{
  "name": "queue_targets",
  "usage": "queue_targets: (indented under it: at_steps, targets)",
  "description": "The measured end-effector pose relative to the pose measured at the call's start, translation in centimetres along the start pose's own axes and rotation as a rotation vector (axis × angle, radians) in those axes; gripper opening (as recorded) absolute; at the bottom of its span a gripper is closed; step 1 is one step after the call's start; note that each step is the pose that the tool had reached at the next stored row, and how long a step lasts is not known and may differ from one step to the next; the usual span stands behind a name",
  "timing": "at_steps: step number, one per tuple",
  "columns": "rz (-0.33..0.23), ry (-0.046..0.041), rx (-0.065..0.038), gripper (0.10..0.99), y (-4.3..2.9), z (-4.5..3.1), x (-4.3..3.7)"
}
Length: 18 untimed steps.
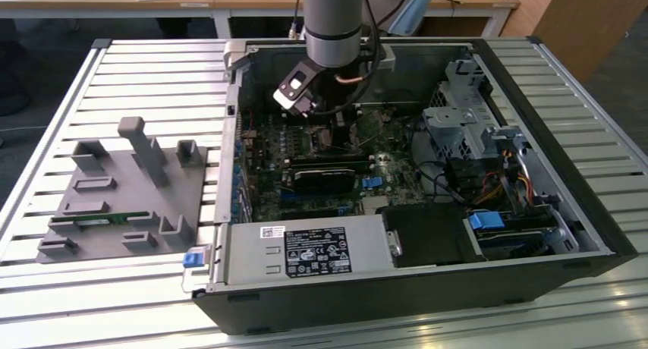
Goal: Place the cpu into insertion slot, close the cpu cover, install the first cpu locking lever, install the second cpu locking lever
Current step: 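Place the cpu into insertion slot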
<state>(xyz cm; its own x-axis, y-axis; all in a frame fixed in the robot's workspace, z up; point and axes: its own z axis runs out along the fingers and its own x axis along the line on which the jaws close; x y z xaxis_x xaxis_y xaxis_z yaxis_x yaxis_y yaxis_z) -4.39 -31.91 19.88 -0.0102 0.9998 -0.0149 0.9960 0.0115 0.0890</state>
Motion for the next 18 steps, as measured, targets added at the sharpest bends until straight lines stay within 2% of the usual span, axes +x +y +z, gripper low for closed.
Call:
queue_targets:
  at_steps: [18]
  targets:
    - [0.001, -0.0003, 0.0, 0.541, -0.08, 0.57, 0.13]
